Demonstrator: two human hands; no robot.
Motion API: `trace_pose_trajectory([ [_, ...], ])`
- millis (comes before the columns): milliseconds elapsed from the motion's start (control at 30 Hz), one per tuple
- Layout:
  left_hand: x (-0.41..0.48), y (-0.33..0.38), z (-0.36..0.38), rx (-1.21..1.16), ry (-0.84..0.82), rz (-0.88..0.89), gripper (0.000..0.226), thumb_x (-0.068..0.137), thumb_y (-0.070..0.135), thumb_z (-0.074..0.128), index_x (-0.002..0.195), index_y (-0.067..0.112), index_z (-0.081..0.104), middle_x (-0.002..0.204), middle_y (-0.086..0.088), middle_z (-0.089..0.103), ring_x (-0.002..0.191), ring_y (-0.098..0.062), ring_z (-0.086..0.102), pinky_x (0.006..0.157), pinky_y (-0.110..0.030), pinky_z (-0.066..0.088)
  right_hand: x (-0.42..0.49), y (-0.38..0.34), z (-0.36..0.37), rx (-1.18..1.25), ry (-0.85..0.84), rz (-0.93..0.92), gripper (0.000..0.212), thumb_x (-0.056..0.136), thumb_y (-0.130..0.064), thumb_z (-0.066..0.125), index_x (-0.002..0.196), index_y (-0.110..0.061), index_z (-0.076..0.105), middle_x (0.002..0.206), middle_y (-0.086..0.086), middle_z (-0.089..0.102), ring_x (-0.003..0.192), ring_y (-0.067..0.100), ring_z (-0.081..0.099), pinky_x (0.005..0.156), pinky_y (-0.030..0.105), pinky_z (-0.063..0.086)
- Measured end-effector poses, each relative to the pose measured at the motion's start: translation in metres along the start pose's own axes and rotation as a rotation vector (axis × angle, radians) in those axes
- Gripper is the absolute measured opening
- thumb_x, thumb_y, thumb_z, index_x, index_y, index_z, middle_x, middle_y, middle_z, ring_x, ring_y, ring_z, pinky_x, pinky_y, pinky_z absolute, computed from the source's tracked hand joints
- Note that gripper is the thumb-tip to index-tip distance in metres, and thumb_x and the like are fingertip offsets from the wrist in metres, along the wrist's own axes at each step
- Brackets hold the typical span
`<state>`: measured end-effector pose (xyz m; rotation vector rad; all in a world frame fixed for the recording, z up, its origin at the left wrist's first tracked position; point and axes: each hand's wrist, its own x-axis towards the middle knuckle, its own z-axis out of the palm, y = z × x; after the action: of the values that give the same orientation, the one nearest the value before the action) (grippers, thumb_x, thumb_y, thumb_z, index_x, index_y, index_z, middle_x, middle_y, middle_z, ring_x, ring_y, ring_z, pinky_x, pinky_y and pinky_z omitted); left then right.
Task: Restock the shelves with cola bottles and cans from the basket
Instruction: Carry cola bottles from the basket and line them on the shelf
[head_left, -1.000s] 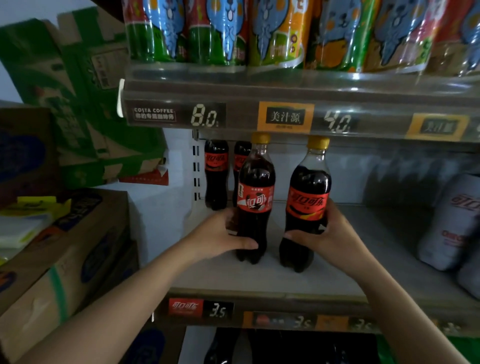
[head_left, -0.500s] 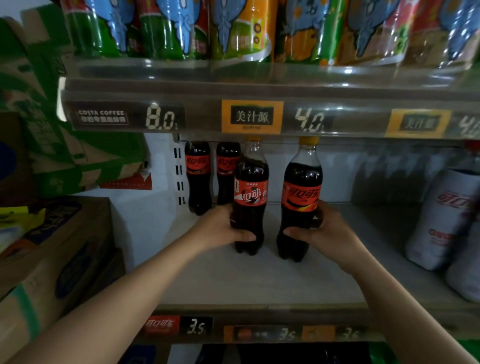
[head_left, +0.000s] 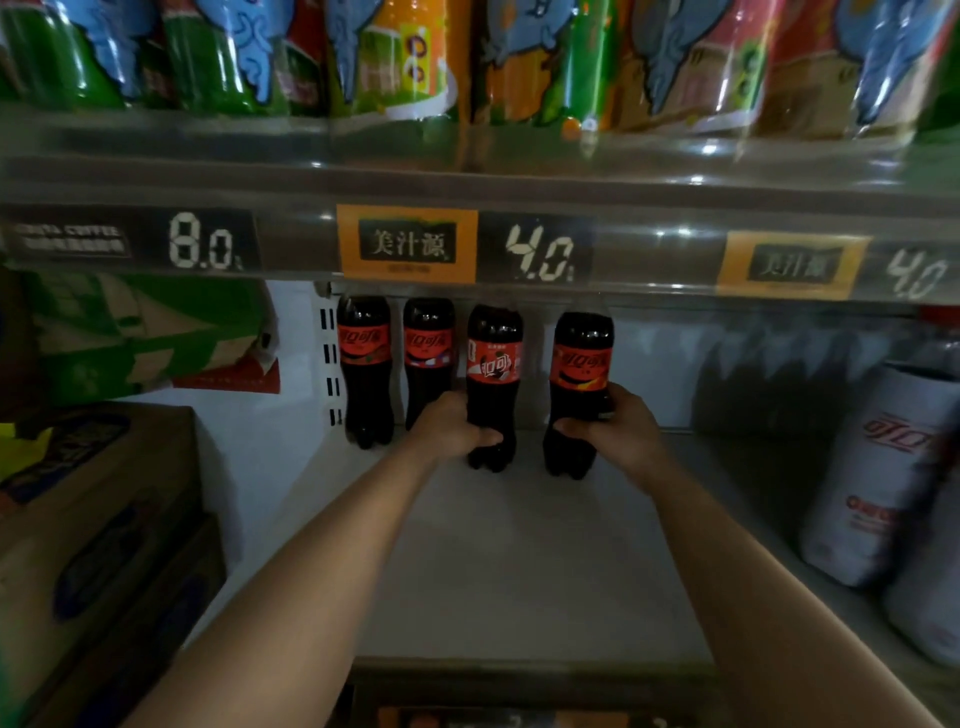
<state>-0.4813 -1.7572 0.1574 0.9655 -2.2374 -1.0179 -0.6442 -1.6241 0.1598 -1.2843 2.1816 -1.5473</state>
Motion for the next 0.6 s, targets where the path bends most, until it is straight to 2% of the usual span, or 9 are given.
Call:
trace_pose_trajectory([
  [67,0.008,-0.001,0.003,-0.011,0.003,0.008,0.064,0.077,0.014,0.077,0.136,0.010,0.051,0.131,-0.009,0.060,0.123,-0.024,0.056,0.107,-0.041,0.042,0.008,0.004,-0.002,-0.017,-0.007,-0.006,0.060,0.070,-0.017,0.082,0.125,-0.013,0.059,0.122,0.007,0.066,0.112,0.025,0.062,0.098,0.041,0.048],
  [200,0.019,-0.003,0.008,-0.057,0.007,0.016,0.066,0.078,0.009,0.076,0.138,0.009,0.048,0.134,-0.010,0.058,0.125,-0.024,0.053,0.109,-0.042,0.041,0.021,0.009,-0.005,-0.038,0.006,-0.008,0.060,0.074,-0.014,0.080,0.130,-0.010,0.055,0.127,0.008,0.063,0.114,0.027,0.060,0.089,0.028,0.044],
  [600,0.042,-0.005,0.022,-0.116,0.006,0.044,0.066,0.081,0.006,0.073,0.139,0.011,0.043,0.140,-0.010,0.052,0.131,-0.026,0.047,0.111,-0.045,0.038,0.042,0.024,-0.017,-0.116,0.013,-0.002,0.060,0.080,-0.018,0.075,0.134,-0.012,0.050,0.132,0.009,0.060,0.120,0.027,0.055,0.089,0.025,0.038],
])
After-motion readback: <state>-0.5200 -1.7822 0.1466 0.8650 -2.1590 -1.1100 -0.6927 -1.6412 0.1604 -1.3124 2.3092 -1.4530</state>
